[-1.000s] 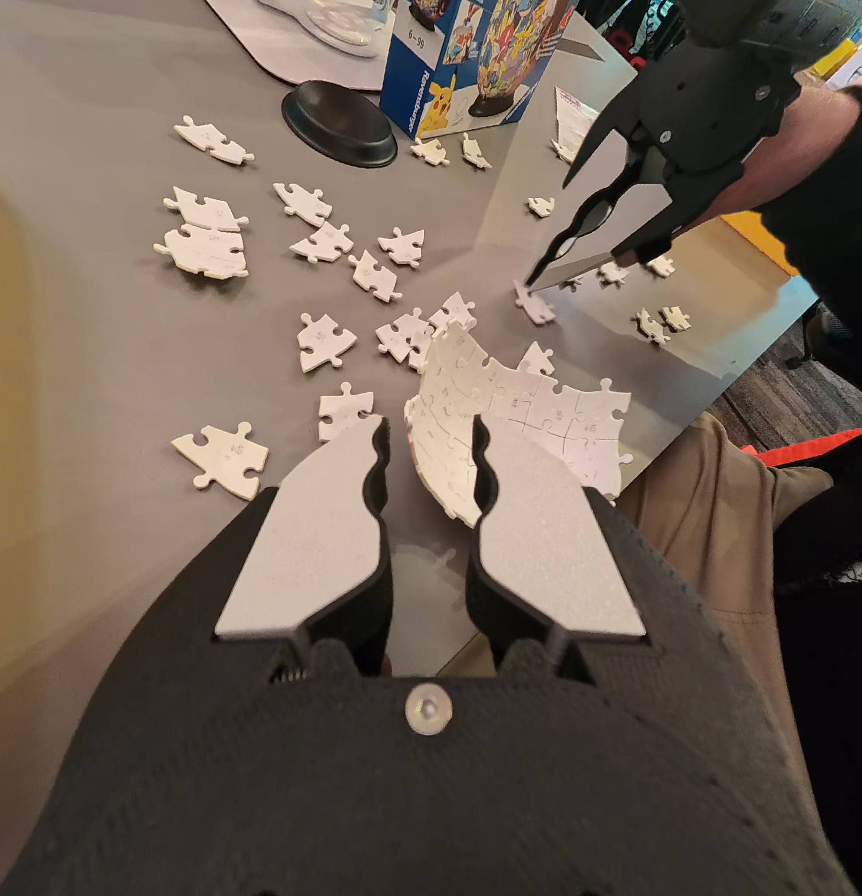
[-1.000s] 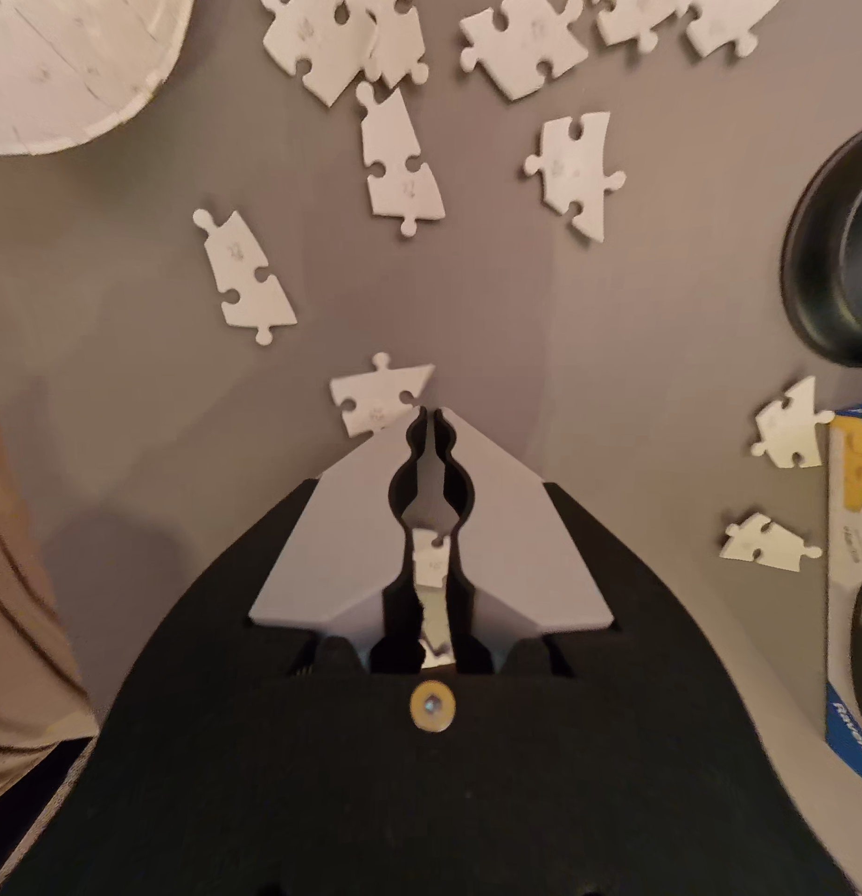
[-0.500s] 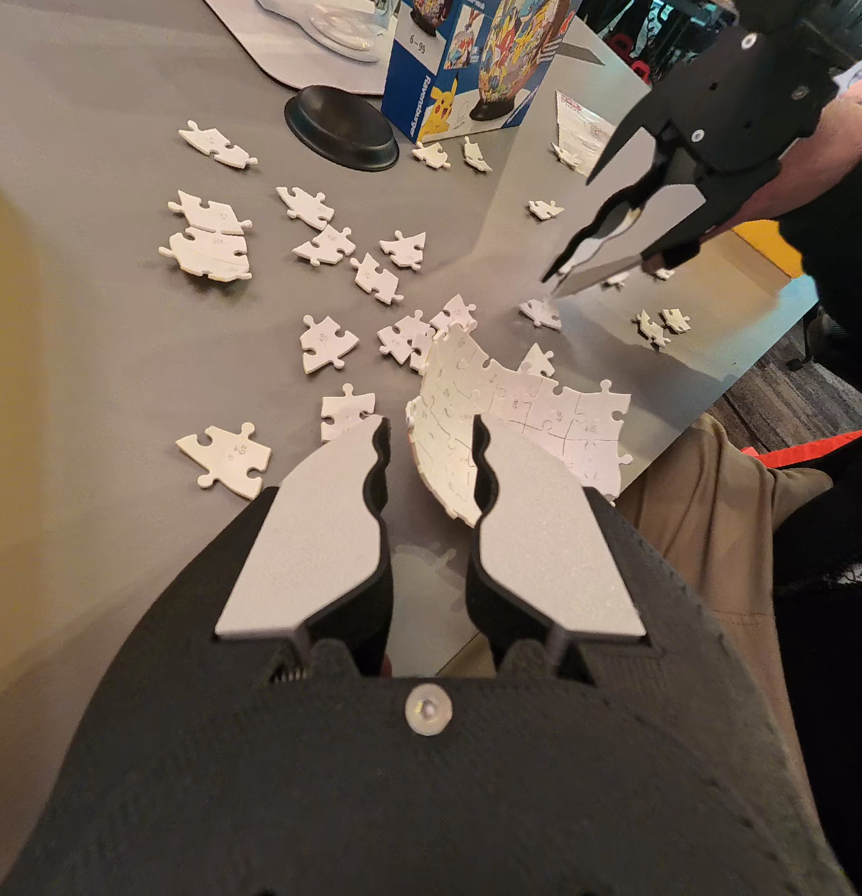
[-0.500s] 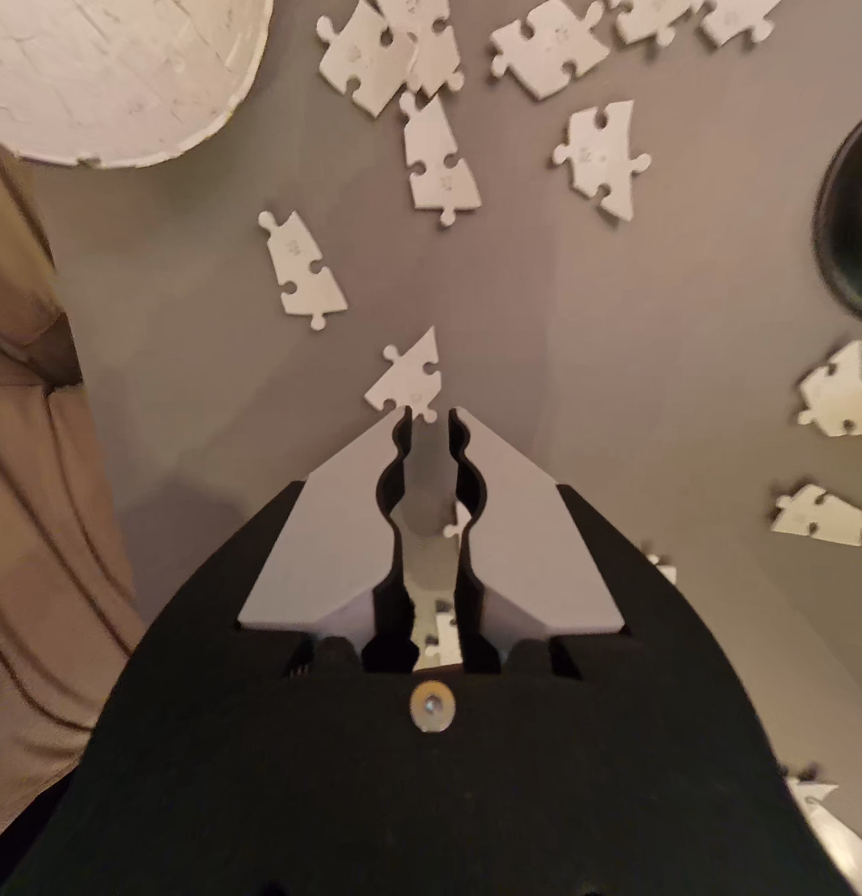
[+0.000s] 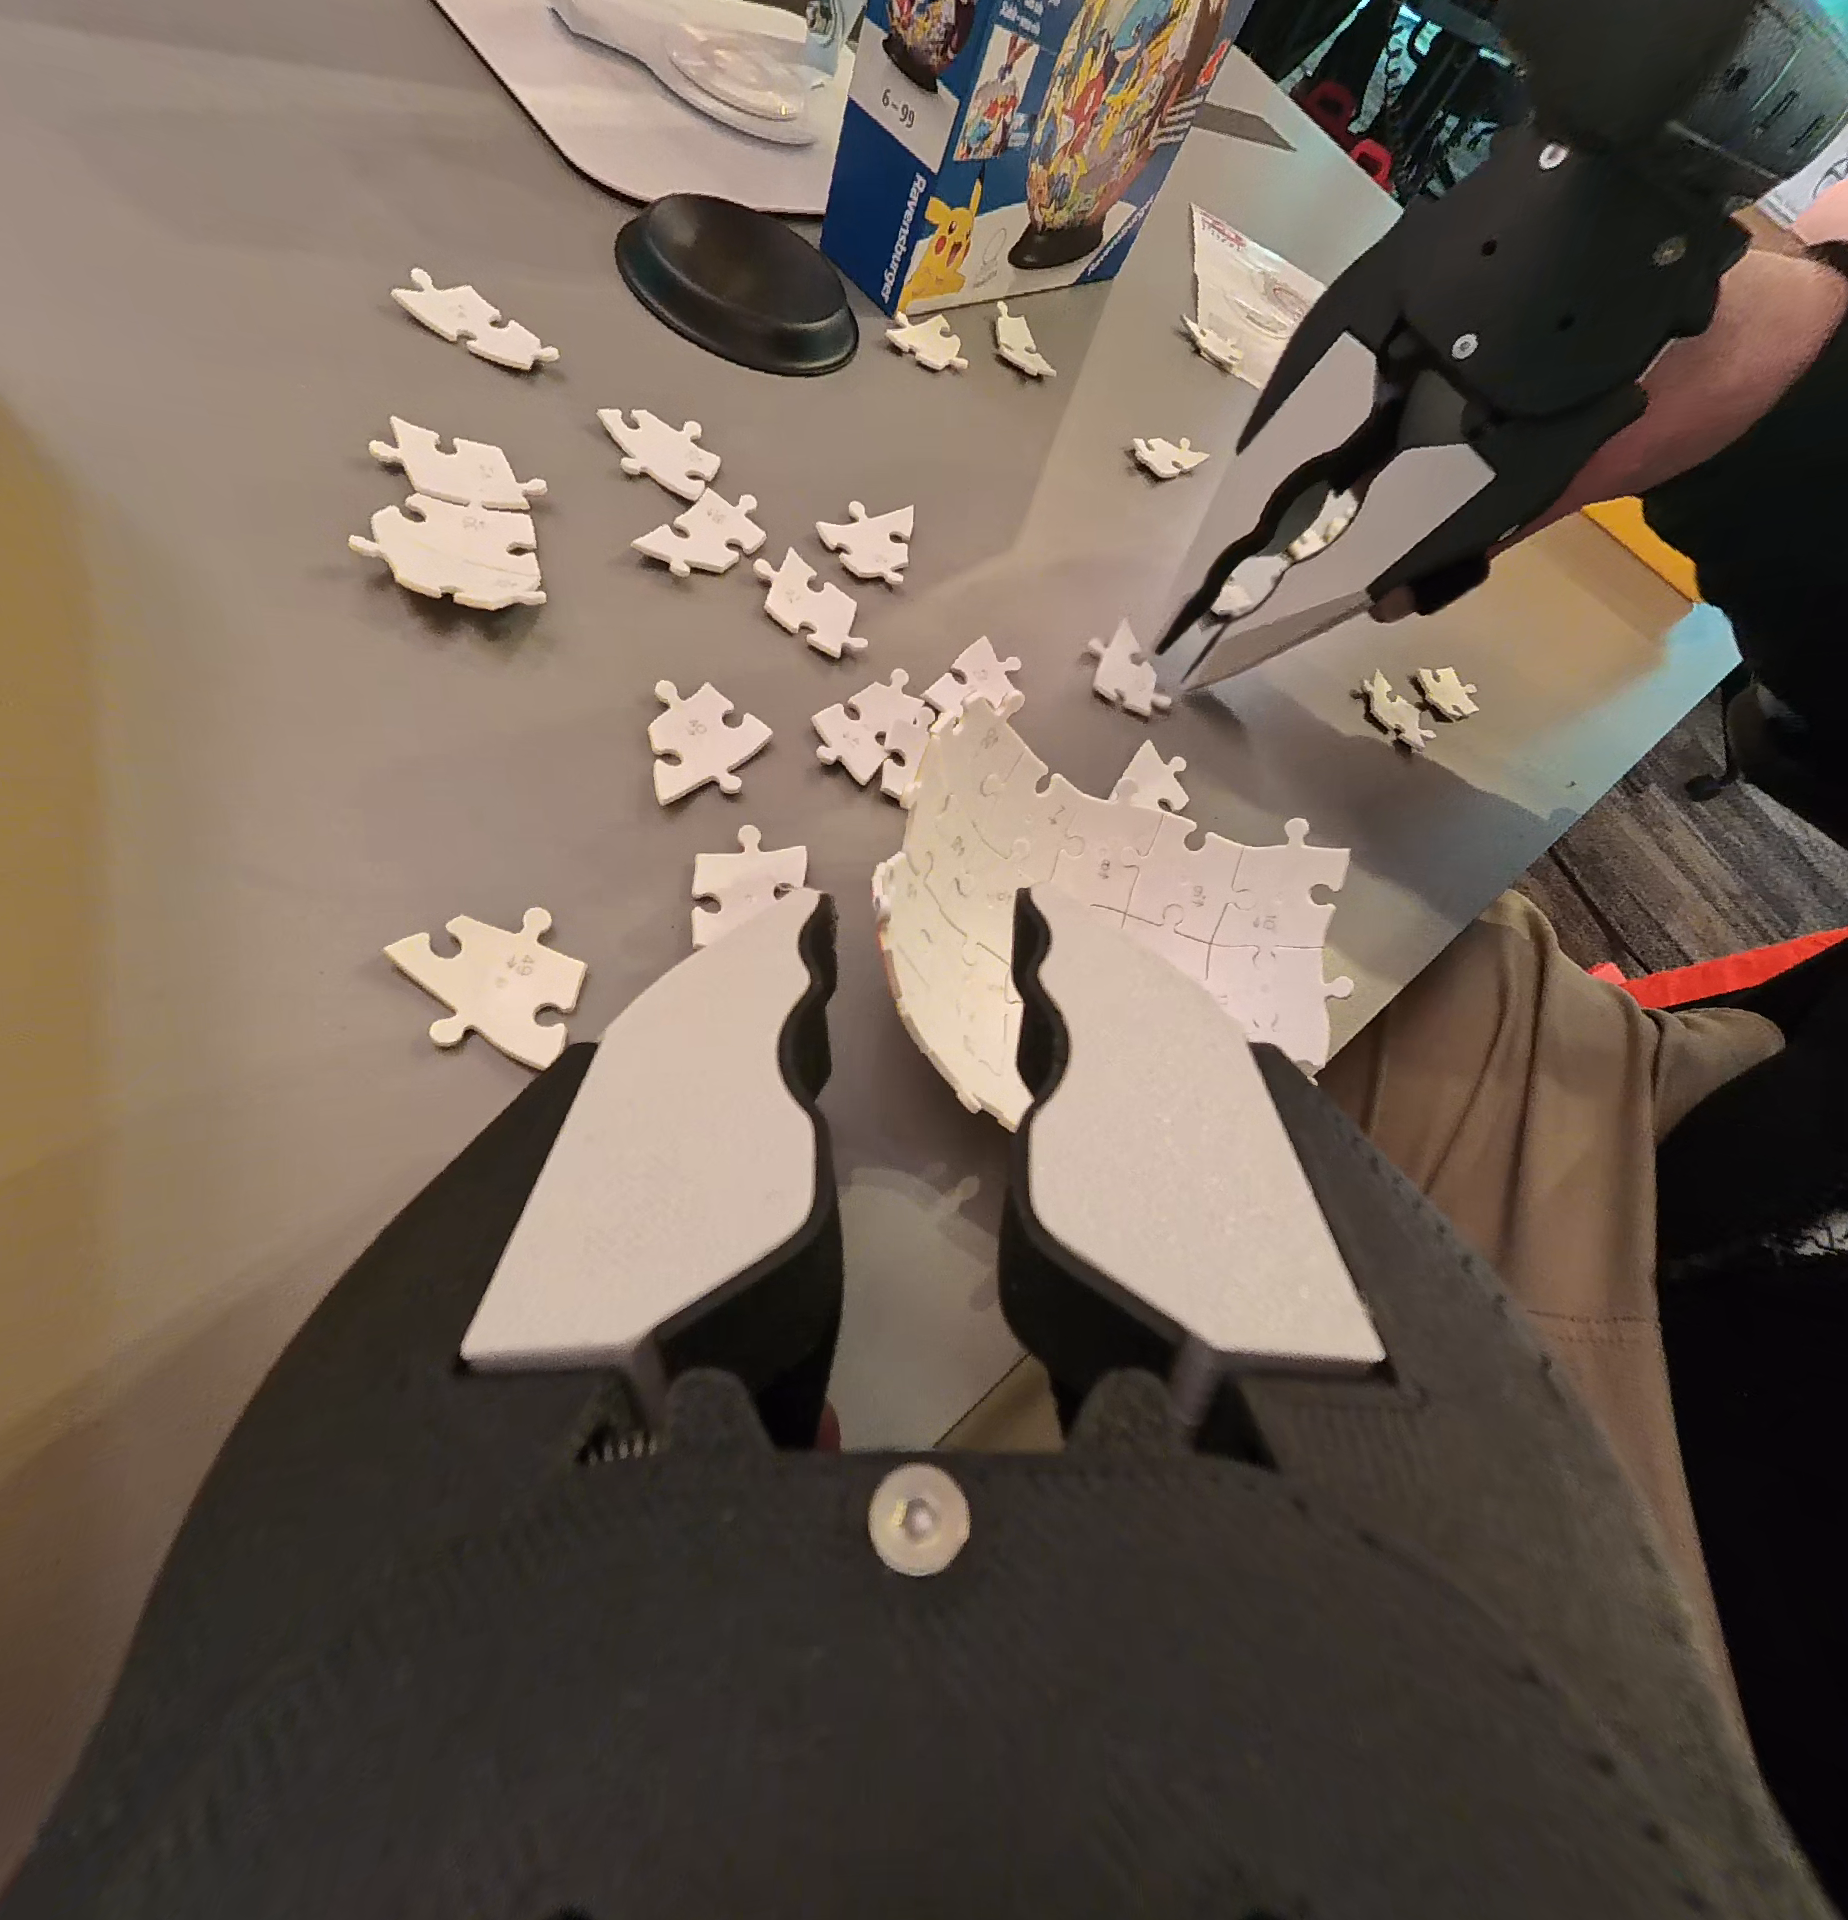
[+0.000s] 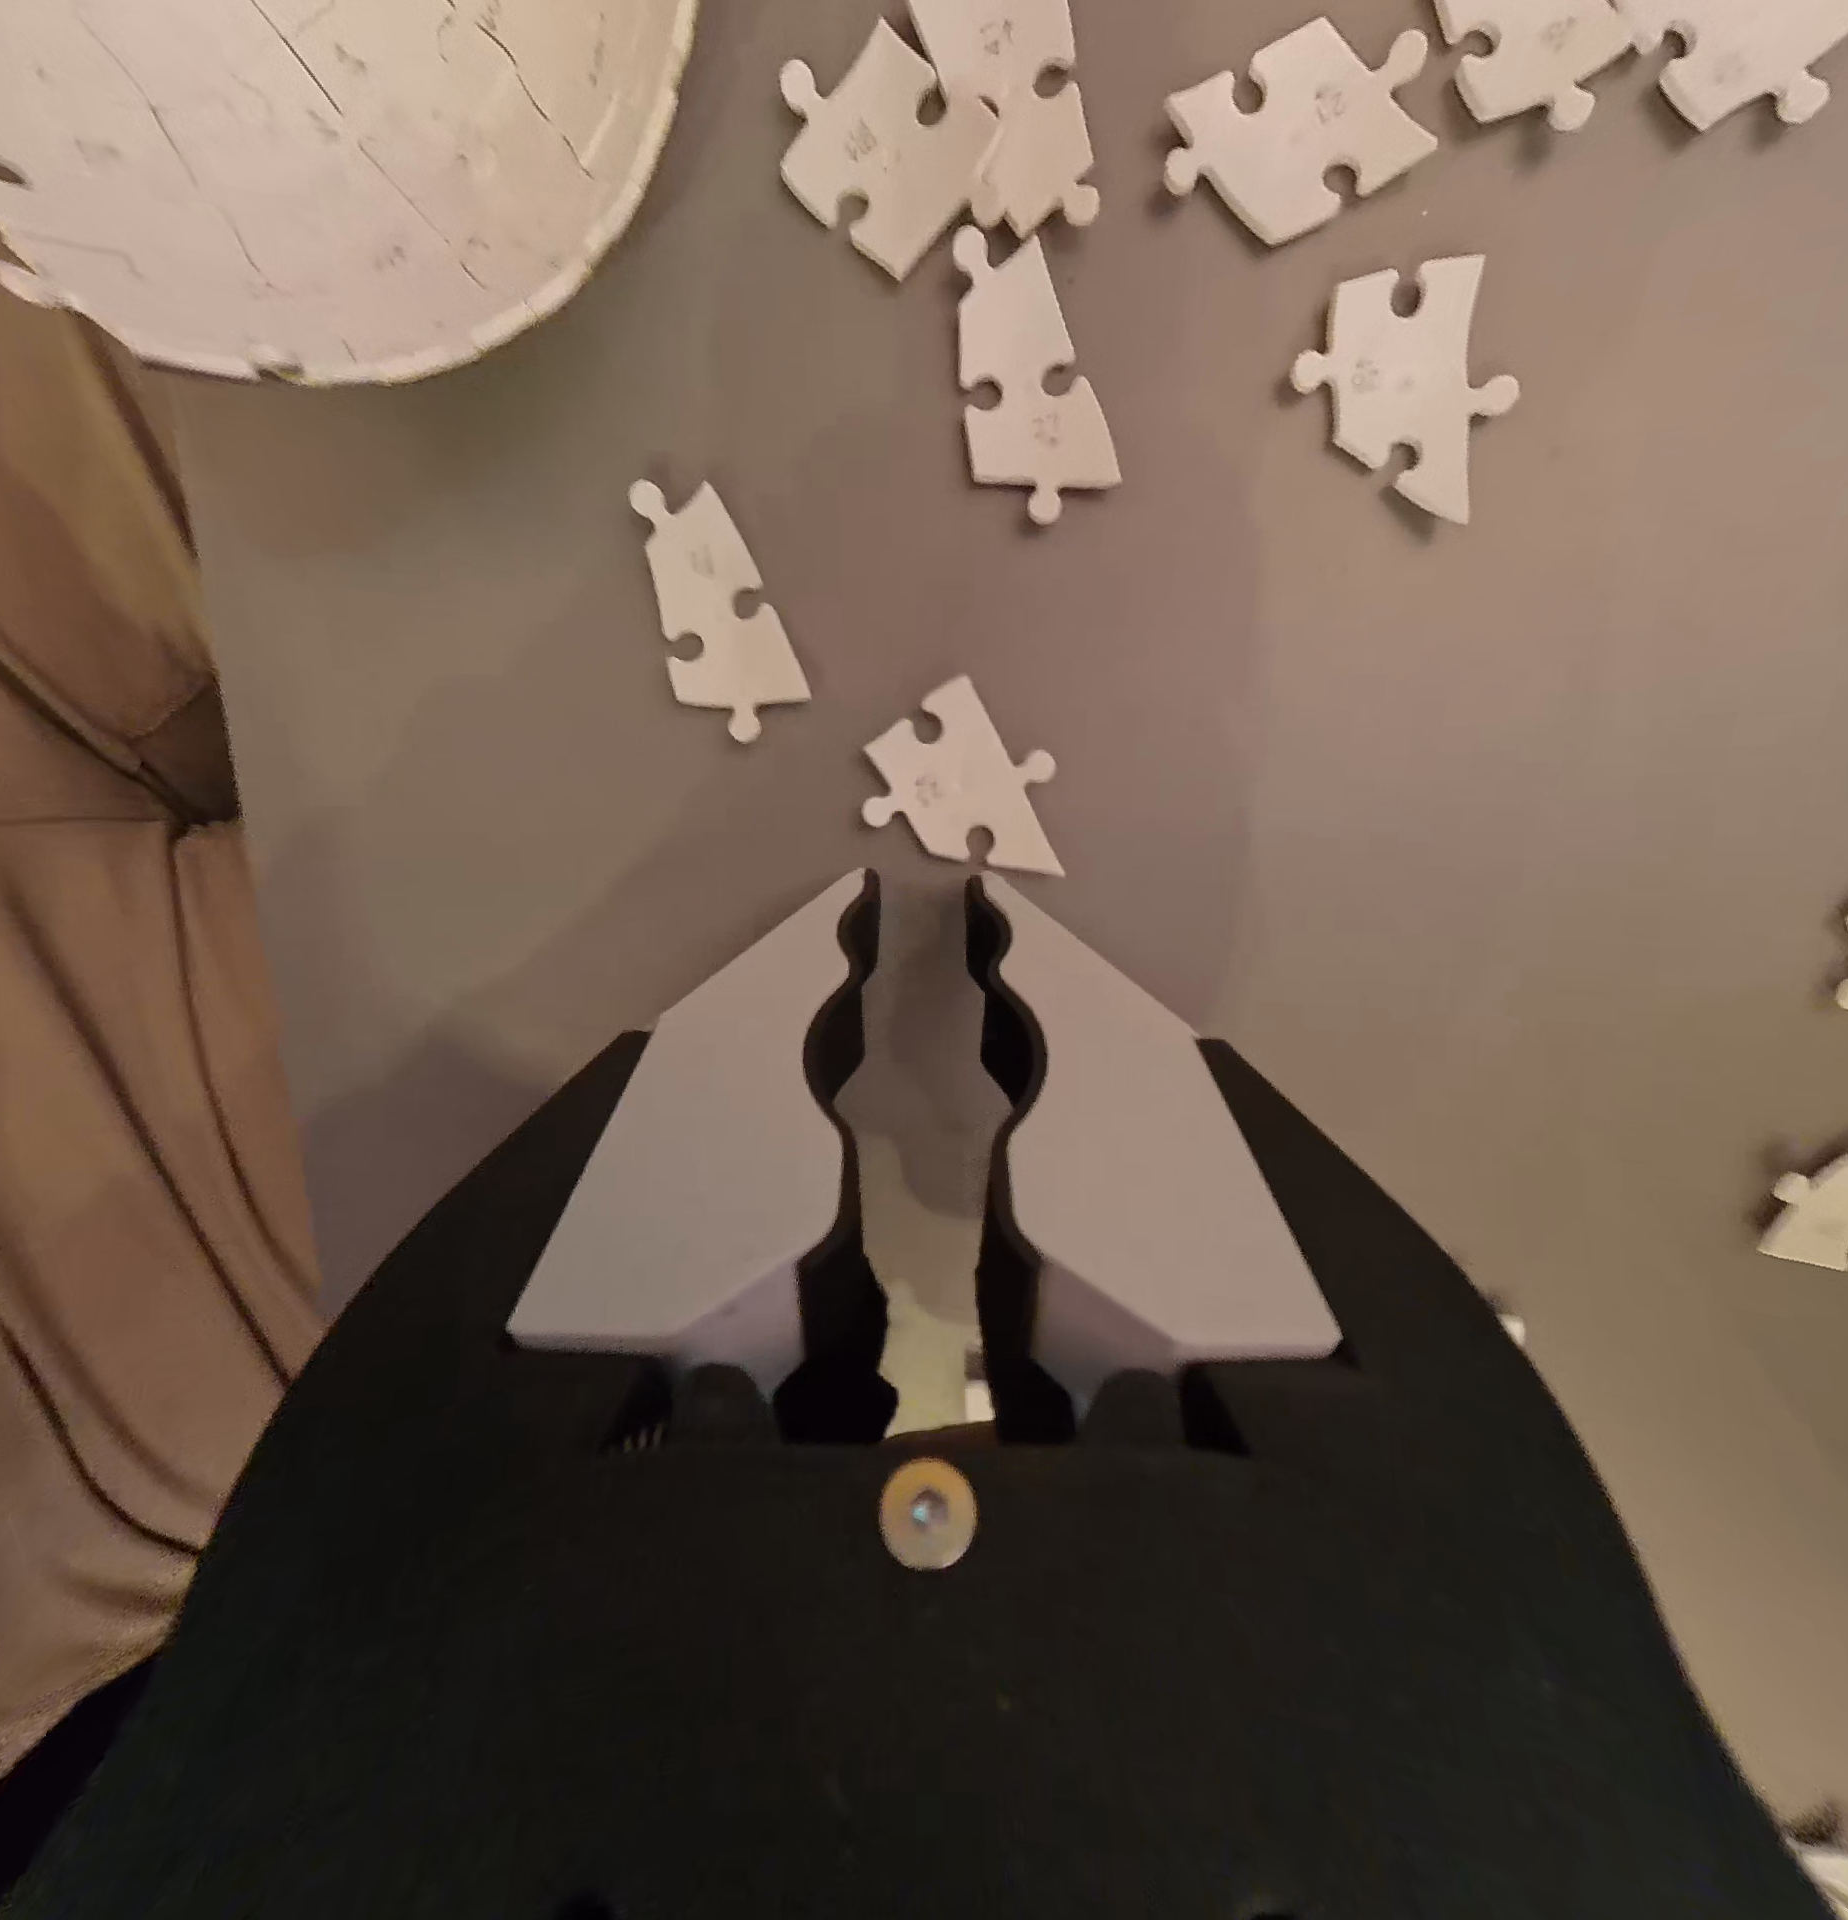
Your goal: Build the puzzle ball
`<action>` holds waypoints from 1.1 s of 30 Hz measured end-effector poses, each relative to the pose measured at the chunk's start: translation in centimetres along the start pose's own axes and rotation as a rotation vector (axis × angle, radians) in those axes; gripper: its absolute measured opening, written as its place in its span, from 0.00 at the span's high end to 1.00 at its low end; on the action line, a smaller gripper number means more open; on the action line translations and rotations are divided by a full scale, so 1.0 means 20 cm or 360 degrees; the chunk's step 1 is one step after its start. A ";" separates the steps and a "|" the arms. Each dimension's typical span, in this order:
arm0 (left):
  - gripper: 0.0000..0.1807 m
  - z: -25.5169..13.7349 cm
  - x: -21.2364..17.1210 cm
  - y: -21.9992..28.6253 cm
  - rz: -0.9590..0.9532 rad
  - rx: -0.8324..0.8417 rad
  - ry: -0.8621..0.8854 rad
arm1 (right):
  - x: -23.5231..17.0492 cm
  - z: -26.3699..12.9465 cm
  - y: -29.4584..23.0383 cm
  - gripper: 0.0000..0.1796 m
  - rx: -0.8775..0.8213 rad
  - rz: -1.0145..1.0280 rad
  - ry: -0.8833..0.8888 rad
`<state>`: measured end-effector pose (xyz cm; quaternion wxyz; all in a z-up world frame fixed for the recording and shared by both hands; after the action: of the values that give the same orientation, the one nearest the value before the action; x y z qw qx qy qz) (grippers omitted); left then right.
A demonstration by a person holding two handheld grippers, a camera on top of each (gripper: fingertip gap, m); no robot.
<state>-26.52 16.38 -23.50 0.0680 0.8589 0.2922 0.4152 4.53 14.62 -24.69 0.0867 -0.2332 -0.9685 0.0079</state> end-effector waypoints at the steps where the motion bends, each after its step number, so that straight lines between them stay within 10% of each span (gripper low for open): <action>1: 0.82 0.00 0.00 0.00 0.0000 0.0000 0.0000 | 0.01 0.00 -0.01 0.90 0.0018 0.0015 0.0011; 33: 0.82 -0.01 0.00 -0.01 -0.0007 0.0005 0.0007 | 0.10 -0.05 -0.01 0.89 -0.0089 -0.0017 0.0023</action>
<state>-26.77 16.46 -23.49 0.0669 0.8574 0.2949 0.4165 2.93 15.27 -23.28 0.0872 -0.2305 -0.9689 -0.0214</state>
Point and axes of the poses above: each gripper's, where its closed fingertips meet, z out along the fingers, x out of its top, y = z × x across the jaws, the point moved 10 cm from there along -z, back along the fingers, and after that the axes turned 14 degrees about -y, right-handed, at the moved point
